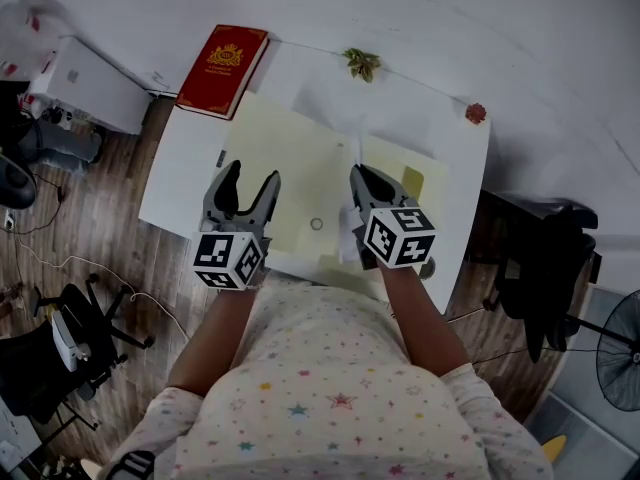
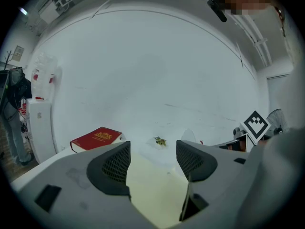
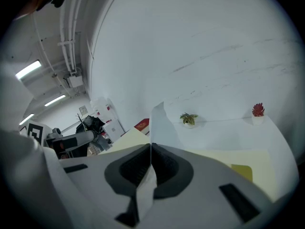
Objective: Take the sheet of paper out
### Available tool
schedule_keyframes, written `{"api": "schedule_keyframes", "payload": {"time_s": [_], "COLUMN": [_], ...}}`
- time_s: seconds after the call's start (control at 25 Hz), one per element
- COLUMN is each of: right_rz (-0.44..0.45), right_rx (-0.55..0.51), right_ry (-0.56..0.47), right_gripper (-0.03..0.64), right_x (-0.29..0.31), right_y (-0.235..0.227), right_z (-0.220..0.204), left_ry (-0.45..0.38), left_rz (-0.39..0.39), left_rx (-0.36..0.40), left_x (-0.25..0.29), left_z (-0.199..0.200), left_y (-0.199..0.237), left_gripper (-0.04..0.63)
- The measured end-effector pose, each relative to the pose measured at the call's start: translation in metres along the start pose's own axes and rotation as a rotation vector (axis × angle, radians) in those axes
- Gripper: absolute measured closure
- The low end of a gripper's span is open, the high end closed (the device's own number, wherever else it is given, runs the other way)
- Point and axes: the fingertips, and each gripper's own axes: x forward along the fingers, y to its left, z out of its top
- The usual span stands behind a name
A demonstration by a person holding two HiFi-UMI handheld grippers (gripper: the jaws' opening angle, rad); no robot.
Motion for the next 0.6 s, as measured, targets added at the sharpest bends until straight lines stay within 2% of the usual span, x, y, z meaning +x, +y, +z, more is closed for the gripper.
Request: {"api": "schedule_keyframes", "payload": {"time_s": [0.2,0.6], "right_rz": [0.027,0.02], "right_rx": [0.042,0.037], "right_ry": [-0.069,-0.207], "right_gripper": [0.61,0.612], "right_x": [-0.011,-0.043], "right_y": [0.002,-0.001], "right_z": [0.019,0.057], "left_ry": [-0.025,-0.069], "left_rz": [-0.014,-0.057], "left_rx": [-0.001,0.009], "left_x": [-0.001,0.004], "left_z": [0.012,0.035], "left_y": [-0.005,-0.022], "left_gripper": [0.316,0.316]}}
